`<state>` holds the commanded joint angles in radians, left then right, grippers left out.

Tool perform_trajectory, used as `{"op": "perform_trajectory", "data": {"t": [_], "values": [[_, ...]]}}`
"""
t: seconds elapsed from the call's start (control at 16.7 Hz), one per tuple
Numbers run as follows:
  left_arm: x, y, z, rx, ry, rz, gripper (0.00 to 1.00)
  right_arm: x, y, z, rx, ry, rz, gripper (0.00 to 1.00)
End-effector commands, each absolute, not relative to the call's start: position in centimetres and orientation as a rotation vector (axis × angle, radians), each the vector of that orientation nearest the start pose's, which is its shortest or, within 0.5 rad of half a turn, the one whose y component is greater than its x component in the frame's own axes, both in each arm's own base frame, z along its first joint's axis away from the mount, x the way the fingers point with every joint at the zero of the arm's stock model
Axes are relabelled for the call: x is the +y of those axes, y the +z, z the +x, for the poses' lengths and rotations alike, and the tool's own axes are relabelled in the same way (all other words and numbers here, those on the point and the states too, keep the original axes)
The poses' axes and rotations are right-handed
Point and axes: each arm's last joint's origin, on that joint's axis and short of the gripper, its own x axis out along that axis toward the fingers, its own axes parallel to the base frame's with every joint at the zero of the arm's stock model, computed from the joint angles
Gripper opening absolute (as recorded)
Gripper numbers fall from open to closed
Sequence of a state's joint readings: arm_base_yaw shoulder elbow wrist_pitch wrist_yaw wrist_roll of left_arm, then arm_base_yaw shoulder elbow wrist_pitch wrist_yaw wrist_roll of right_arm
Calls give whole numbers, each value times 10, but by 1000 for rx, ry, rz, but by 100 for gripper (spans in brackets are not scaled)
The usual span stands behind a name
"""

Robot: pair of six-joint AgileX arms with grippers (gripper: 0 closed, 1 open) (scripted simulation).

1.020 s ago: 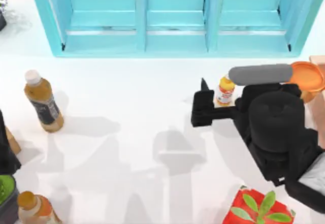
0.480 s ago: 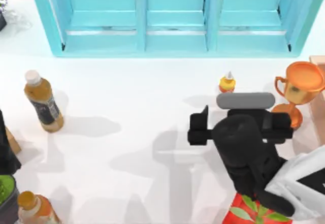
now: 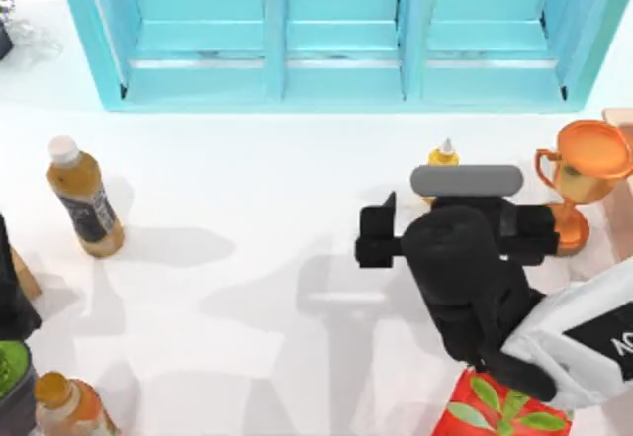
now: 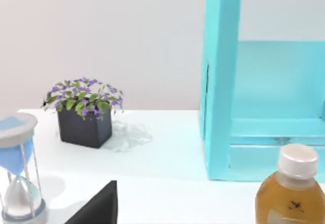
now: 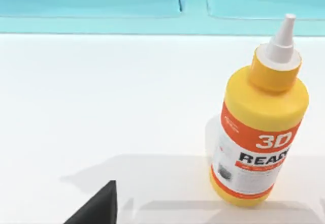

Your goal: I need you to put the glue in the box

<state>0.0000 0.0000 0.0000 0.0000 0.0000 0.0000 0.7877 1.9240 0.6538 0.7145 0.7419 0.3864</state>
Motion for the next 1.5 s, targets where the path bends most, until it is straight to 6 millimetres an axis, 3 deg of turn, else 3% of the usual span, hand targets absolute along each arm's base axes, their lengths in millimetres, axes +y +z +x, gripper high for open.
{"op": "perform_trajectory", "data": {"t": [0.3,0.54,0.9,1.5], "values": [[-1,160,106,0,0,0,100,229,66,282,398,-9,-14,100],[-1,160,106,0,0,0,100,217,47,312,399,-11,-14,100],[-1,160,106,0,0,0,100,208,42,320,398,-14,-14,100],[-1,160,106,0,0,0,100,208,42,320,398,-14,-14,25]]}}
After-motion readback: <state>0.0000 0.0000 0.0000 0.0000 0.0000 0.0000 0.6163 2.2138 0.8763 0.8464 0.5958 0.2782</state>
